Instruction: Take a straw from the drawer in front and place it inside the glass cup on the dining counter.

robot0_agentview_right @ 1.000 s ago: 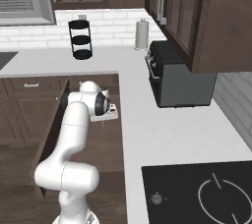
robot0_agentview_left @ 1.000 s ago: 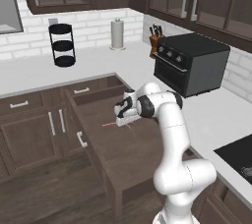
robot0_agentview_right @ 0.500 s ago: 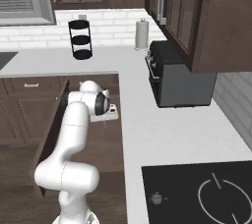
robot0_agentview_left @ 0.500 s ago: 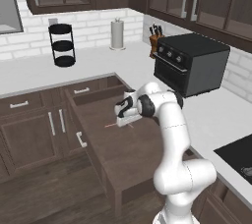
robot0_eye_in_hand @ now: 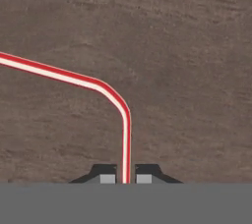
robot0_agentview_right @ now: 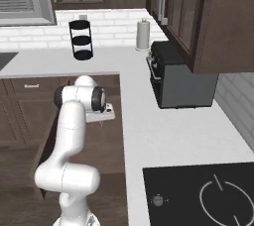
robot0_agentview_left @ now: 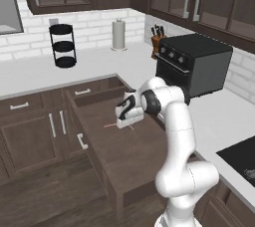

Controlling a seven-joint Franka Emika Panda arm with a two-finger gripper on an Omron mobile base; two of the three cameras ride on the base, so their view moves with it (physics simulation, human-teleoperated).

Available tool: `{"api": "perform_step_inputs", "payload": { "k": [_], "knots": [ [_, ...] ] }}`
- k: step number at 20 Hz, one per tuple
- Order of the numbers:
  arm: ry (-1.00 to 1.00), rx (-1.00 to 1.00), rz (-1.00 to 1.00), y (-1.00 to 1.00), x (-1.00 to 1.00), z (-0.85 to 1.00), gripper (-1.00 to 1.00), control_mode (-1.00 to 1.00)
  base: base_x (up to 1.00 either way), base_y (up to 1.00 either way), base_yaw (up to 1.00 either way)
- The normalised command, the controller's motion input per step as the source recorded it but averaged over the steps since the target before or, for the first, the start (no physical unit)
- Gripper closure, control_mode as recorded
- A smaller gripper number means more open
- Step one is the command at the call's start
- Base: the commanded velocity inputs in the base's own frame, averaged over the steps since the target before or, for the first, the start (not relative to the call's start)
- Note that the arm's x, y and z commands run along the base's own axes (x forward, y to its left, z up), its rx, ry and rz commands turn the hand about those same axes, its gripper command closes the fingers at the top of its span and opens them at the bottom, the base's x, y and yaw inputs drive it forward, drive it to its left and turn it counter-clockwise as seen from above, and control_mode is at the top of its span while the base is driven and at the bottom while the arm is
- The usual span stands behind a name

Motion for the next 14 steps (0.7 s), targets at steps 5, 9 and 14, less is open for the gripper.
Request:
{"api": "perform_step_inputs", "payload": {
  "k": [5, 9, 14],
  "knots": [
    [-0.28, 0.0, 0.0, 0.26, -0.34, 1.0, 1.0, -1.0, 0.0, 0.0, 0.0],
    [-0.13, 0.0, 0.0, 0.18, 0.0, 1.0, 1.0, -1.0, 0.0, 0.0, 0.0],
    [-0.01, 0.0, 0.0, 0.03, 0.0, 1.0, 1.0, -1.0, 0.0, 0.0, 0.0]
  ]
}}
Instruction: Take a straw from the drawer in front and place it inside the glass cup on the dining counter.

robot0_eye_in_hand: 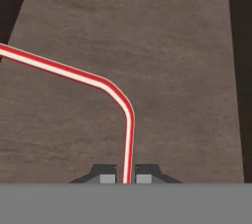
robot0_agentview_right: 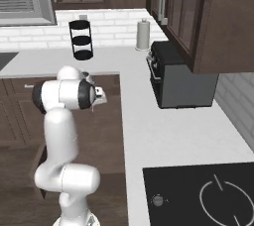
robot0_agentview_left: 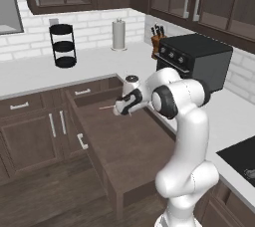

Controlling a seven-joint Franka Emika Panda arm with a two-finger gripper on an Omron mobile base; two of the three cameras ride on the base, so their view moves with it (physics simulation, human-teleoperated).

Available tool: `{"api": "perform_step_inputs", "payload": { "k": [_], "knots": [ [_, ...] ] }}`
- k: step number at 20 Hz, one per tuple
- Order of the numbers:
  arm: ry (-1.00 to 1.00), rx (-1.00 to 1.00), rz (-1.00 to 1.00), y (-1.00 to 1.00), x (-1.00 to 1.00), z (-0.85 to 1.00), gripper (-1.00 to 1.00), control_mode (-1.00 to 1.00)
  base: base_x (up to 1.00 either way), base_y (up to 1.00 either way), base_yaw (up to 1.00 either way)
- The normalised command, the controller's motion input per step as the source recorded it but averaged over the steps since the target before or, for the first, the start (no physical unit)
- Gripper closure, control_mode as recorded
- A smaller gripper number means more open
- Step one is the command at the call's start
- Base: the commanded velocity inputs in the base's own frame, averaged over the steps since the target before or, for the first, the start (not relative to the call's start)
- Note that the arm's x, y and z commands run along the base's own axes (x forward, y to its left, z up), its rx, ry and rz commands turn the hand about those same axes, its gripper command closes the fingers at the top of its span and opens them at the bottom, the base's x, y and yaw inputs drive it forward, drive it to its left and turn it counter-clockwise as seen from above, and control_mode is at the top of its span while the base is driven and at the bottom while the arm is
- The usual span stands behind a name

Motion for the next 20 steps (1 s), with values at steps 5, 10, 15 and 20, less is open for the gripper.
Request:
{"api": "perform_step_inputs", "payload": {
  "k": [5, 10, 15, 20],
  "knots": [
    [0.04, 0.0, -0.02, -0.01, -0.09, 1.0, 1.0, -1.0, 0.0, 0.0, 0.0],
    [0.13, 0.0, -0.05, -0.28, -0.68, 1.0, 1.0, -1.0, 0.0, 0.0, 0.0],
    [0.13, -0.01, -0.03, -0.47, -0.94, 0.94, 1.0, -1.0, 0.0, 0.0, 0.0],
    [0.13, -0.01, -0.01, -0.43, -0.89, 0.55, 1.0, -1.0, 0.0, 0.0, 0.0]
  ]
}}
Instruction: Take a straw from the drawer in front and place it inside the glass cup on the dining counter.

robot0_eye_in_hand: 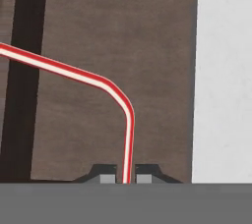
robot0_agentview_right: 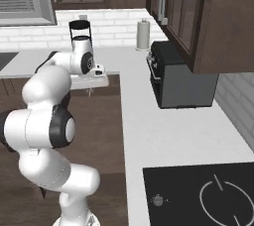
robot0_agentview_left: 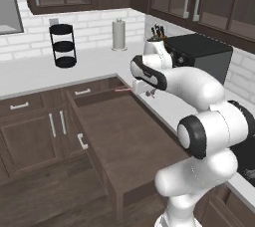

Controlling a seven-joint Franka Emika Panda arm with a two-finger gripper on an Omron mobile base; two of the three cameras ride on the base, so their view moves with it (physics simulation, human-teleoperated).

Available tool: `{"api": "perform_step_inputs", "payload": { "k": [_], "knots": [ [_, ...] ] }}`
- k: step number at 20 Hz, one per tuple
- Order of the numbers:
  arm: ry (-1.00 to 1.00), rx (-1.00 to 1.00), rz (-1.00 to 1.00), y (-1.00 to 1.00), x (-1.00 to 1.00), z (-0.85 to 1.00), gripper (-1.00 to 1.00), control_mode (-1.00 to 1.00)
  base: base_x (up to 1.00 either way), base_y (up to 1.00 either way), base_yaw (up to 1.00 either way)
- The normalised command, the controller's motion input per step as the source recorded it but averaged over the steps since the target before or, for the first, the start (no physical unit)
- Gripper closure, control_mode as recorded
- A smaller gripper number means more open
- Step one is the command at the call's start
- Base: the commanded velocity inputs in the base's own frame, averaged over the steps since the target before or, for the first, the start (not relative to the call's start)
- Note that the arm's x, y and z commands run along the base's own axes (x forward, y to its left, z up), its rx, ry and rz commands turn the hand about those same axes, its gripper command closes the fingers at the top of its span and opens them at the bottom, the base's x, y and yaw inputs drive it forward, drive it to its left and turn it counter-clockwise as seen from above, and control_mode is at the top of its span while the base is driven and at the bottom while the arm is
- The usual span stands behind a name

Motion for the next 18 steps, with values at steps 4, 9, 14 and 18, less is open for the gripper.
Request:
{"api": "perform_step_inputs", "payload": {
  "k": [4, 9, 14, 18],
  "knots": [
    [0.18, 0.0, -0.01, -0.22, -0.79, 0.23, 1.0, -1.0, 0.0, 0.0, 0.0],
    [0.13, 0.0, -0.04, -0.08, -0.44, 0.01, 1.0, -1.0, 0.0, 0.0, 0.0],
    [0.05, 0.0, 0.0, 0.0, -0.08, 0.0, 1.0, -1.0, 0.0, 0.0, 0.0],
    [0.0, 0.0, 0.0, 0.0, 0.0, 0.0, 1.0, 1.0, -0.91, 0.0, 0.0]
  ]
}}
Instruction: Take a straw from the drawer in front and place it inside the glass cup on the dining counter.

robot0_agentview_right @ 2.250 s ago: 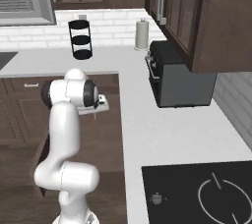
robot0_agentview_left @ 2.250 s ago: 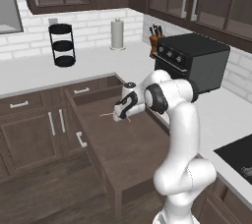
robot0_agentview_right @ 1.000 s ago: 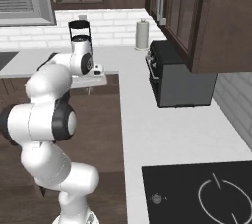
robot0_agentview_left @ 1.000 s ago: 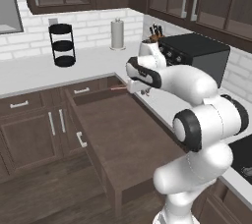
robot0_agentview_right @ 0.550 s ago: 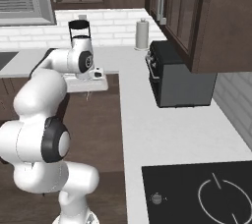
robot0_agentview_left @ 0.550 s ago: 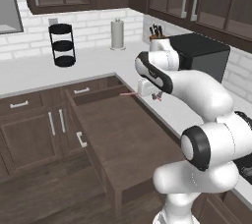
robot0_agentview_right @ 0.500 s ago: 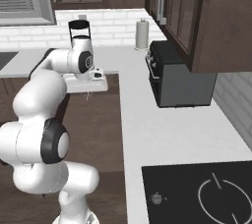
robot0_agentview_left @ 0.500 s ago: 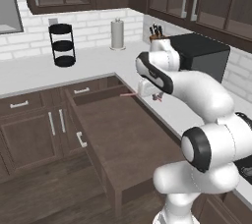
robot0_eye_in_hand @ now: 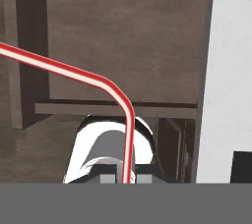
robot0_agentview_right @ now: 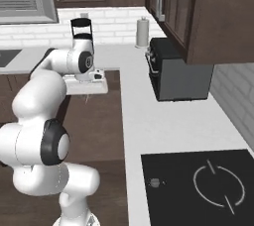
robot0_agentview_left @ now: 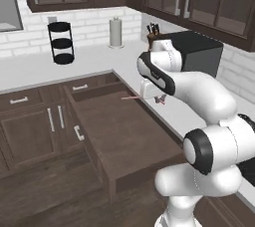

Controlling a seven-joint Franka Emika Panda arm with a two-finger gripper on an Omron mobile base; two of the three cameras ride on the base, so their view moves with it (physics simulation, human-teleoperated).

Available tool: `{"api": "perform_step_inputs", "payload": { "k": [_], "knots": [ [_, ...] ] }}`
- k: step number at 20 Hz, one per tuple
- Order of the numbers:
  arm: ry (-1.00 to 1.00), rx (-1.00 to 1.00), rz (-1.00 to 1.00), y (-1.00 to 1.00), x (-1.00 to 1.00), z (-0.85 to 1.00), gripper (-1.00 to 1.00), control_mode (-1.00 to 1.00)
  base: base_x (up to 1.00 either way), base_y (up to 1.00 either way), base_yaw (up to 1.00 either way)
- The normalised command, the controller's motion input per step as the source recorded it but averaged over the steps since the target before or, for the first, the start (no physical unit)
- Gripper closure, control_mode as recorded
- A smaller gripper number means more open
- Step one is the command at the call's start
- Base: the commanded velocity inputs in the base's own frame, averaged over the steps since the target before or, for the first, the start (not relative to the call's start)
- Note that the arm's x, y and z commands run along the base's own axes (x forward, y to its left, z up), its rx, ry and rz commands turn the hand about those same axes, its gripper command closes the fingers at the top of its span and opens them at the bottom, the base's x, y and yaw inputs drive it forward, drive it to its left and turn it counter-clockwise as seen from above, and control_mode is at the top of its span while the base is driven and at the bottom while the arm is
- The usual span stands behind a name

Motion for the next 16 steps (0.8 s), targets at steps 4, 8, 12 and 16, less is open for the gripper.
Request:
{"api": "perform_step_inputs", "payload": {
  "k": [4, 8, 12, 16],
  "knots": [
    [0.0, 0.0, 0.0, 0.0, 0.0, 0.0, 1.0, 1.0, -1.0, 0.0, 0.0],
    [0.0, 0.0, 0.0, 0.0, 0.0, 0.0, 1.0, 1.0, -0.92, 0.31, 0.41],
    [0.0, 0.0, 0.0, 0.0, 0.0, 0.0, 1.0, 1.0, -0.31, 0.52, 0.86],
    [0.0, 0.0, 0.0, 0.0, 0.0, 0.0, 1.0, 1.0, -0.08, 0.49, 0.97]
  ]
}}
